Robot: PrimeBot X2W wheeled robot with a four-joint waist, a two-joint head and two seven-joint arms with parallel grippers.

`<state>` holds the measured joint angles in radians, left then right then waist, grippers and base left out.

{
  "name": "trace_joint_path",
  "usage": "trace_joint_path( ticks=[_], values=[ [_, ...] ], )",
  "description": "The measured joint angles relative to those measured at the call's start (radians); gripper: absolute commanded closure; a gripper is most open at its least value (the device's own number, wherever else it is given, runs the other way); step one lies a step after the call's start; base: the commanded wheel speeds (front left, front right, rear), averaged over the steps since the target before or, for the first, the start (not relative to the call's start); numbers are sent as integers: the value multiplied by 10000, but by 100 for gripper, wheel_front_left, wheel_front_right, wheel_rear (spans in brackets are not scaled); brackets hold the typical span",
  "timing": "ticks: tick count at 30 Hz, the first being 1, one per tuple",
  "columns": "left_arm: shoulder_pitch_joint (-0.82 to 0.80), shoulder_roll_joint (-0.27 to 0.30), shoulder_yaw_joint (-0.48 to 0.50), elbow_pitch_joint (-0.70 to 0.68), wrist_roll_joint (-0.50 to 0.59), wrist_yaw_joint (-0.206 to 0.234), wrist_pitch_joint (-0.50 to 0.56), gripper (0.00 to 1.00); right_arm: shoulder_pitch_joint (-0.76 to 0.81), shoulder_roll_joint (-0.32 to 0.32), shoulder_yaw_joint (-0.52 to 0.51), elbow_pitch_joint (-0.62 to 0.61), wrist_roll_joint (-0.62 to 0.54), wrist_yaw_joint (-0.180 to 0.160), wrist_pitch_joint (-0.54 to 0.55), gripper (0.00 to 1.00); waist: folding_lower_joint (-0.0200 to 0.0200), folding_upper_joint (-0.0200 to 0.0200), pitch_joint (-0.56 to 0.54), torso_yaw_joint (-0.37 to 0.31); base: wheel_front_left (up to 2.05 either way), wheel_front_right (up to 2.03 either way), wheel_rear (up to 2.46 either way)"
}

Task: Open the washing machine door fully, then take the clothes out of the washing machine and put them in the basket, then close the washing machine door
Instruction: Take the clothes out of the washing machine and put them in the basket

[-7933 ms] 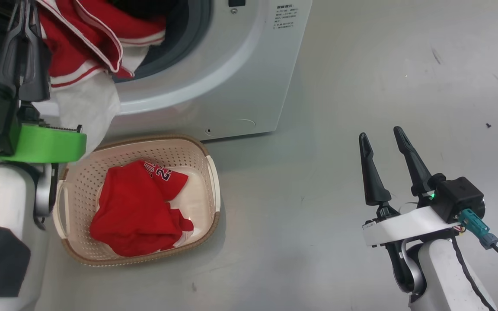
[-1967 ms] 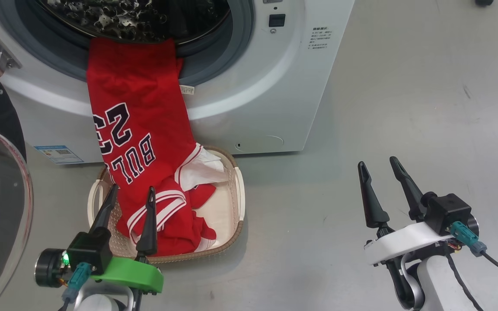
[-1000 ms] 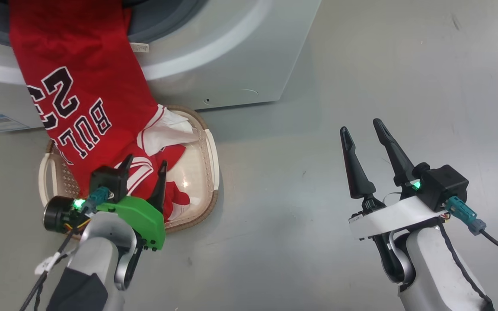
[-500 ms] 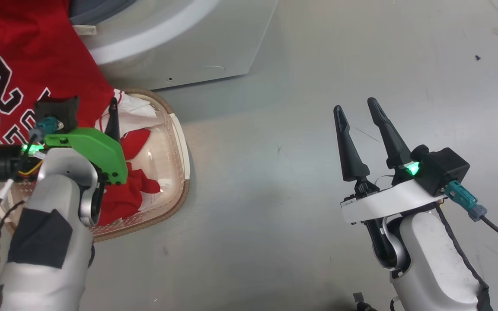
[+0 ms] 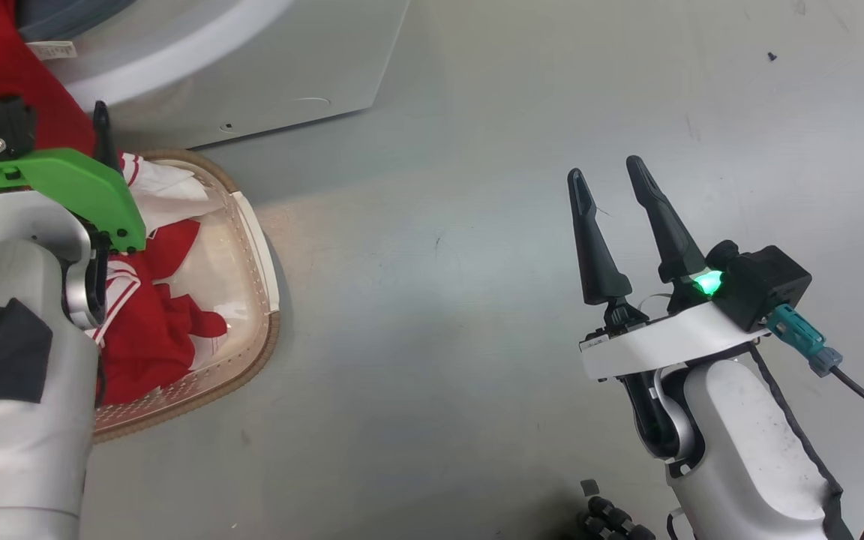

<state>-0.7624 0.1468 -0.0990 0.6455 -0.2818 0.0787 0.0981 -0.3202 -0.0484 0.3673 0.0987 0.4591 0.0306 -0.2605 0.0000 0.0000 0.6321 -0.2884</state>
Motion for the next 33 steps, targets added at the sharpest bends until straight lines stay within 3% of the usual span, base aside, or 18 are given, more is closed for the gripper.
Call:
trace_joint_path(
  ticks=[18,19,22,33],
  values=[
    [-876,12,974,1296,-265,301,-602,0,-100,6,52,-127,173,-234,0,0,0,0,283,-257,0,0,0],
    [-896,12,993,1354,-265,303,-650,20,-103,6,52,-127,173,-234,0,0,0,0,289,-253,0,0,0],
    [-948,13,1028,1561,-265,303,-744,98,-111,6,54,-125,173,-234,0,0,0,0,298,-231,0,0,0],
    [-1086,27,1032,2165,-198,305,-1321,100,-207,4,29,-65,171,-236,0,0,0,0,225,-126,0,0,0]
  ],
)
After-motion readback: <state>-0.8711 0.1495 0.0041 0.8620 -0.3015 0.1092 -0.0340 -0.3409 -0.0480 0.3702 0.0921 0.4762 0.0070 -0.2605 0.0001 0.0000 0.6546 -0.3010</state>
